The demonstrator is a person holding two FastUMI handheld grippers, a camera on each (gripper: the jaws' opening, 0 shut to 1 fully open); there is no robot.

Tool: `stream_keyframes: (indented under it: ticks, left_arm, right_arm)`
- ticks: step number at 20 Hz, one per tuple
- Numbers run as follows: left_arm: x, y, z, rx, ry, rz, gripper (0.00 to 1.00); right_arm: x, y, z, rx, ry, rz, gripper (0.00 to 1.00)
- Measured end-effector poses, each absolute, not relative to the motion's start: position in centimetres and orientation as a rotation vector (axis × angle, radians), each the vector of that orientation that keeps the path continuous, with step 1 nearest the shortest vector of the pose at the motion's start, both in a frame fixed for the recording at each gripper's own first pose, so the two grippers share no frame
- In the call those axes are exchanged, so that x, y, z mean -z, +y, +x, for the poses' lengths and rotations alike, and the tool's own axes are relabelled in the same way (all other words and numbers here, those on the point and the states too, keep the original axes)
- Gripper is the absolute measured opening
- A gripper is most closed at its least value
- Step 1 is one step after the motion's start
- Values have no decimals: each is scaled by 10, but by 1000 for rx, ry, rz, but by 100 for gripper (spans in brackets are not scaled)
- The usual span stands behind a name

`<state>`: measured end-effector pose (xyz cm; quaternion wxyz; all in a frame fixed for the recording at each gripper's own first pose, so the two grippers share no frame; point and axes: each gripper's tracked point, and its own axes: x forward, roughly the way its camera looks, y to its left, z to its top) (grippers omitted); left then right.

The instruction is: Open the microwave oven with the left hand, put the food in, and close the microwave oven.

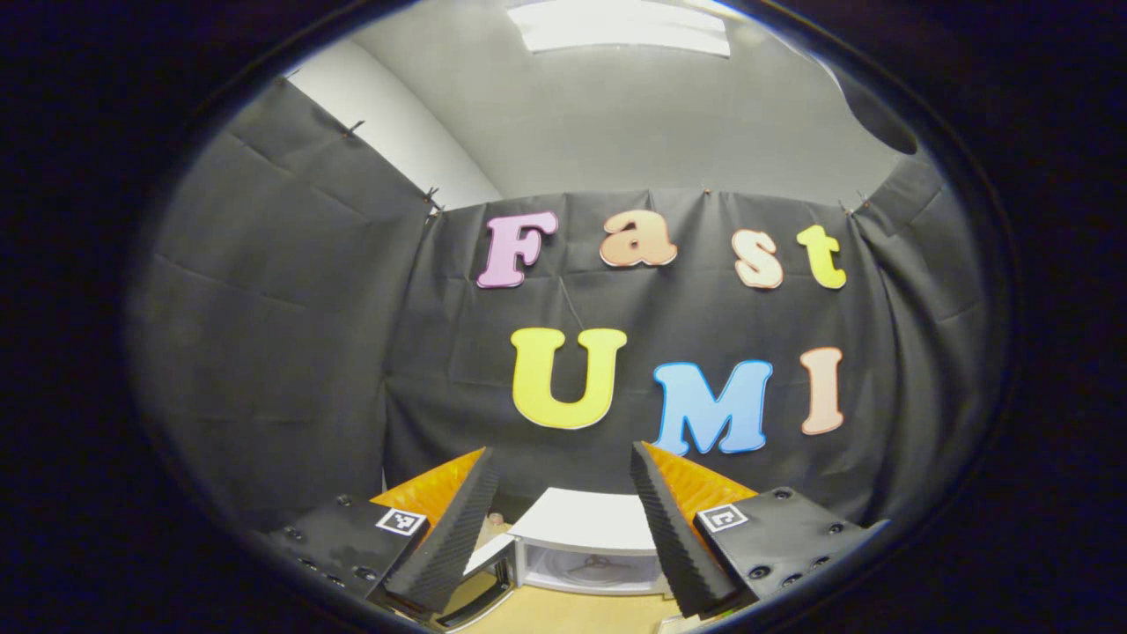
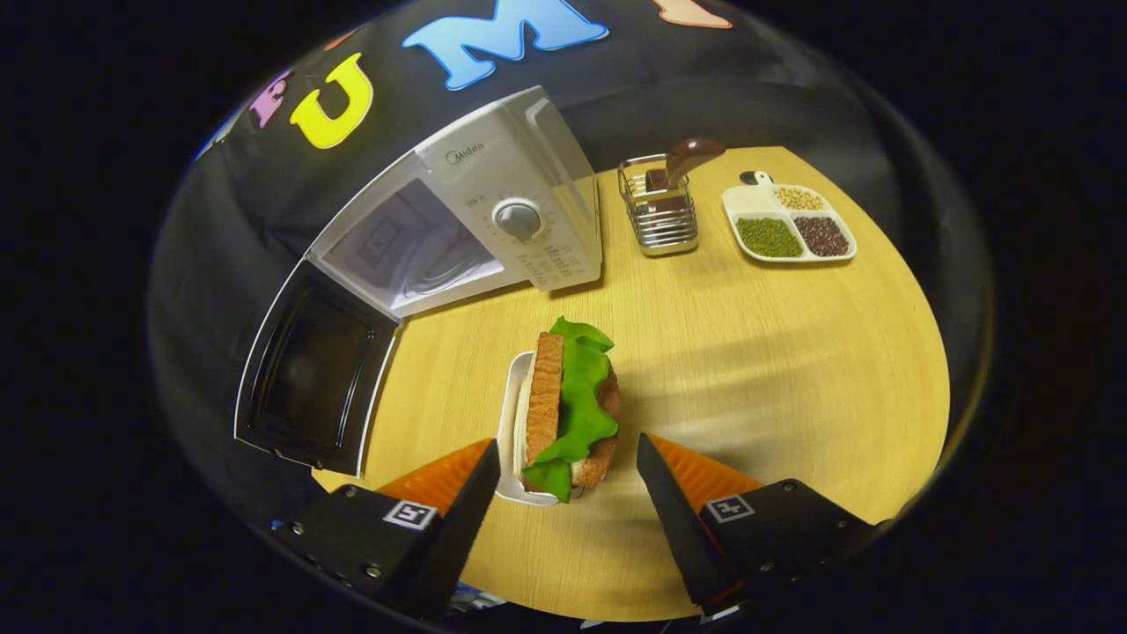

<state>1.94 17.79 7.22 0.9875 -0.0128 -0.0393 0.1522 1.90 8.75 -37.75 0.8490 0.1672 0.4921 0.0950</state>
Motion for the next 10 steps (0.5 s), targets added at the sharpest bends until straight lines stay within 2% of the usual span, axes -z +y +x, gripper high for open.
stream_keyframes:
  ticks: [1,2,5,6,7,10]
  left_arm:
    - [-69,178,19,-306,-74,-13,94]
    - [-64,179,19,-304,-63,-1,96]
    - [-57,188,19,-281,-49,-10,95]
    - [-55,191,22,-267,-46,-26,94]
    - [-51,195,26,-249,-41,-47,94]
    - [-48,211,35,-196,-39,-73,96]
  right_arm:
    - [378,88,21,-193,1040,372,84]
    - [378,90,24,-176,1044,399,83]
    - [375,99,26,-167,1058,488,30]
    - [377,99,24,-150,1067,496,30]
    - [375,100,25,-138,1067,503,21]
    - [360,105,28,-95,1027,569,21]
